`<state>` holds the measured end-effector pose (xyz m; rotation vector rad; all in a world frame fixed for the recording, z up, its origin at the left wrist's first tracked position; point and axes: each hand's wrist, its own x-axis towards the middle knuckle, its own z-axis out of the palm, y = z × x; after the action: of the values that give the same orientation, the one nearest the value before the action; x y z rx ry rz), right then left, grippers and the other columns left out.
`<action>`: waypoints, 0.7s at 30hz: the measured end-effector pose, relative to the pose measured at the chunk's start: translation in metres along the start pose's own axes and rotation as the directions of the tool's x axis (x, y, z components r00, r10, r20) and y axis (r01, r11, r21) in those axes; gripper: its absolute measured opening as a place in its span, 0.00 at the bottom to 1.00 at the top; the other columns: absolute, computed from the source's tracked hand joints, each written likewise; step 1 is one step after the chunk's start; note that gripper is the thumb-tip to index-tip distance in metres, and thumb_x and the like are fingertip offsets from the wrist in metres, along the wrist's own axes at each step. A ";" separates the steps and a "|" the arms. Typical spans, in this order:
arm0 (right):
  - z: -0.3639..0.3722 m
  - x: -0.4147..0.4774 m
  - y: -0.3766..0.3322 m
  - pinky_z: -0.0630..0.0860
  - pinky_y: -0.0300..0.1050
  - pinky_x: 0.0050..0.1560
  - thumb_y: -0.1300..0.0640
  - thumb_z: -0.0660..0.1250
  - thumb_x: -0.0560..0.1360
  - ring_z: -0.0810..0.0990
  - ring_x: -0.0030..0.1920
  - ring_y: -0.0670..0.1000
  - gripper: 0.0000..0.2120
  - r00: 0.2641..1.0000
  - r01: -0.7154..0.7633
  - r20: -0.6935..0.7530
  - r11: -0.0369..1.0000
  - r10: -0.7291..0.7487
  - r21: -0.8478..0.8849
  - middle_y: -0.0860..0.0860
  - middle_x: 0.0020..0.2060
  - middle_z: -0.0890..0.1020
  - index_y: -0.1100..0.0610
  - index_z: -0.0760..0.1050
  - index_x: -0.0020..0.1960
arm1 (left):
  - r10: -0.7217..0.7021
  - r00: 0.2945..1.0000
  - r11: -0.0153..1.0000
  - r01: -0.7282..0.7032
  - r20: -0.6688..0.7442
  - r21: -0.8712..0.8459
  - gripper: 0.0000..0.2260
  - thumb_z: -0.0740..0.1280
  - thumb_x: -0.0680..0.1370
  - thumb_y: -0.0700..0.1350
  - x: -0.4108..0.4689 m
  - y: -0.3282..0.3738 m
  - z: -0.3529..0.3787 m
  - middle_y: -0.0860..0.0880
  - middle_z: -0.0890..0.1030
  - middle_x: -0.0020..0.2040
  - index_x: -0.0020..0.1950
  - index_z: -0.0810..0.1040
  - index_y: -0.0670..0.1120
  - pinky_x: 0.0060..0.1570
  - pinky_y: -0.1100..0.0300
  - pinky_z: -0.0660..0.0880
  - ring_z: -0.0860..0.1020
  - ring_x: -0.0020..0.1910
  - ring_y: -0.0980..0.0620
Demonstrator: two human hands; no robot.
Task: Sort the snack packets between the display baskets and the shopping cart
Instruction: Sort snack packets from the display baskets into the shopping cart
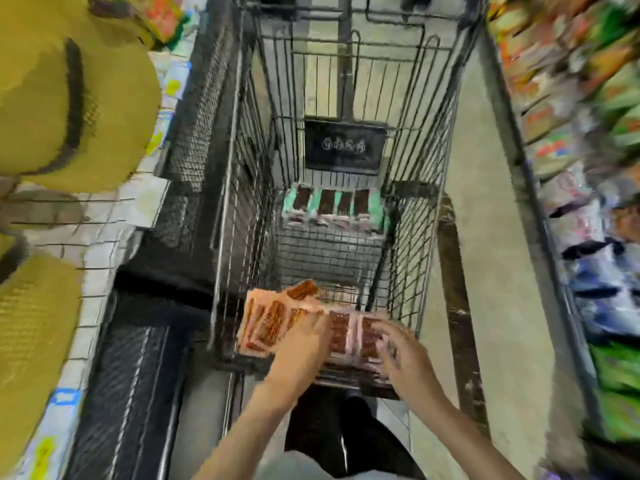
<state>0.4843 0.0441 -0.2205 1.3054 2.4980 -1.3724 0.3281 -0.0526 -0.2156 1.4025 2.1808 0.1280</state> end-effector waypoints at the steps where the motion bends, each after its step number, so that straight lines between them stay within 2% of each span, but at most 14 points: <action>1: 0.006 0.012 0.006 0.56 0.22 0.57 0.62 0.60 0.79 0.69 0.60 0.41 0.14 1.000 -0.031 0.002 0.999 0.031 -0.023 0.47 0.61 0.73 0.55 0.72 0.64 | 0.028 0.999 0.999 -0.027 0.036 -0.023 0.13 0.56 0.82 0.43 0.016 -0.006 0.009 0.48 0.75 0.60 0.66 0.70 0.45 0.55 0.61 0.72 0.75 0.59 0.46; 3: 0.017 0.035 0.017 0.56 0.28 0.61 0.63 0.59 0.80 0.68 0.65 0.46 0.17 0.996 -0.087 0.029 0.992 0.089 -0.089 0.51 0.64 0.71 0.55 0.68 0.68 | 0.082 0.994 0.996 -0.079 0.066 -0.039 0.11 0.55 0.83 0.43 0.044 -0.013 0.020 0.54 0.77 0.50 0.60 0.74 0.46 0.41 0.78 0.70 0.77 0.51 0.49; 4: 0.022 0.047 0.023 0.58 0.32 0.64 0.63 0.58 0.80 0.67 0.66 0.49 0.17 0.991 -0.118 0.039 0.985 0.124 -0.129 0.52 0.65 0.70 0.56 0.67 0.68 | 0.067 0.993 0.998 -0.067 0.098 -0.009 0.12 0.55 0.84 0.43 0.060 -0.018 0.028 0.53 0.79 0.50 0.61 0.75 0.42 0.35 0.81 0.68 0.78 0.46 0.52; 5: 0.028 0.060 0.028 0.60 0.37 0.66 0.63 0.58 0.79 0.67 0.66 0.51 0.17 0.985 -0.154 0.046 0.972 0.165 -0.180 0.53 0.65 0.69 0.56 0.66 0.68 | 0.066 0.989 0.998 -0.067 0.129 0.005 0.14 0.54 0.84 0.43 0.074 -0.024 0.035 0.47 0.80 0.54 0.64 0.74 0.39 0.35 0.80 0.69 0.79 0.44 0.57; 6: 0.034 0.071 0.033 0.62 0.42 0.67 0.63 0.58 0.79 0.66 0.67 0.52 0.18 0.976 -0.191 0.056 0.951 0.210 -0.242 0.55 0.67 0.68 0.57 0.64 0.69 | 0.084 0.978 0.996 -0.090 0.190 0.022 0.16 0.54 0.84 0.43 0.088 -0.031 0.045 0.41 0.77 0.61 0.68 0.71 0.38 0.44 0.75 0.73 0.80 0.48 0.57; 7: 0.040 0.082 0.037 0.63 0.44 0.68 0.62 0.59 0.79 0.65 0.69 0.53 0.21 0.964 -0.223 0.069 0.925 0.256 -0.307 0.56 0.69 0.66 0.58 0.62 0.71 | 0.080 0.969 0.996 -0.084 0.235 0.008 0.18 0.55 0.83 0.44 0.100 -0.037 0.054 0.39 0.72 0.67 0.72 0.66 0.41 0.57 0.69 0.71 0.77 0.59 0.52; 8: 0.045 0.092 0.041 0.62 0.45 0.69 0.62 0.60 0.79 0.64 0.70 0.54 0.23 0.951 -0.248 0.082 0.898 0.296 -0.363 0.56 0.70 0.65 0.59 0.59 0.73 | 0.044 0.956 0.999 -0.042 0.290 -0.012 0.21 0.56 0.83 0.45 0.110 -0.043 0.066 0.40 0.67 0.72 0.76 0.60 0.43 0.66 0.62 0.63 0.70 0.68 0.47; 9: 0.050 0.102 0.047 0.62 0.45 0.69 0.62 0.61 0.79 0.64 0.70 0.54 0.25 0.939 -0.265 0.096 0.875 0.329 -0.406 0.57 0.71 0.65 0.60 0.58 0.74 | 0.054 0.939 0.997 -0.072 0.340 0.042 0.25 0.58 0.82 0.48 0.119 -0.045 0.070 0.42 0.63 0.75 0.77 0.56 0.44 0.70 0.58 0.57 0.64 0.72 0.45; 11: 0.058 0.114 0.055 0.65 0.46 0.69 0.61 0.62 0.78 0.67 0.68 0.55 0.24 0.916 -0.272 0.139 0.838 0.376 -0.473 0.57 0.69 0.69 0.60 0.62 0.72 | 0.094 0.898 0.990 -0.132 0.430 0.059 0.26 0.59 0.82 0.52 0.128 -0.050 0.082 0.42 0.61 0.76 0.77 0.57 0.42 0.74 0.54 0.53 0.61 0.74 0.44; 12: 0.061 0.117 0.057 0.67 0.47 0.68 0.60 0.63 0.78 0.69 0.66 0.55 0.21 0.905 -0.264 0.166 0.824 0.391 -0.500 0.57 0.66 0.71 0.60 0.66 0.70 | 0.084 0.895 0.992 -0.116 0.439 0.048 0.25 0.58 0.82 0.53 0.132 -0.050 0.089 0.42 0.63 0.75 0.75 0.60 0.42 0.74 0.53 0.54 0.62 0.74 0.44; 14: 0.065 0.120 0.060 0.69 0.49 0.66 0.57 0.64 0.77 0.72 0.63 0.55 0.17 0.897 -0.236 0.198 0.807 0.395 -0.541 0.55 0.62 0.75 0.58 0.71 0.65 | 0.095 0.898 0.976 -0.169 0.429 0.139 0.25 0.61 0.80 0.53 0.138 -0.050 0.095 0.43 0.66 0.73 0.73 0.63 0.43 0.74 0.53 0.54 0.63 0.72 0.45; 17: 0.068 0.119 0.065 0.65 0.48 0.68 0.56 0.65 0.77 0.69 0.64 0.53 0.18 0.918 -0.227 0.166 0.822 0.359 -0.523 0.53 0.63 0.72 0.56 0.70 0.66 | 0.116 0.922 0.972 -0.182 0.369 0.148 0.25 0.67 0.77 0.51 0.144 -0.053 0.099 0.47 0.69 0.69 0.71 0.65 0.47 0.73 0.54 0.55 0.64 0.70 0.47; 19: 0.068 0.117 0.068 0.64 0.45 0.68 0.57 0.64 0.77 0.66 0.65 0.52 0.19 0.918 -0.252 0.149 0.832 0.367 -0.494 0.52 0.64 0.70 0.56 0.68 0.67 | 0.151 0.924 0.969 -0.209 0.351 0.134 0.29 0.69 0.75 0.52 0.143 -0.054 0.101 0.48 0.68 0.70 0.73 0.62 0.48 0.73 0.53 0.52 0.63 0.71 0.48; 21: 0.068 0.115 0.067 0.64 0.46 0.68 0.58 0.67 0.75 0.64 0.66 0.53 0.21 0.917 -0.227 0.163 0.812 0.364 -0.538 0.53 0.65 0.68 0.56 0.69 0.67 | 0.151 0.918 0.968 -0.212 0.366 0.133 0.33 0.70 0.74 0.54 0.142 -0.055 0.103 0.48 0.66 0.71 0.74 0.60 0.48 0.73 0.53 0.52 0.61 0.71 0.49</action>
<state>0.4294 0.0909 -0.3520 1.2292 2.1422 -0.6853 0.2886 0.0247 -0.3776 1.5843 1.7965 -0.2341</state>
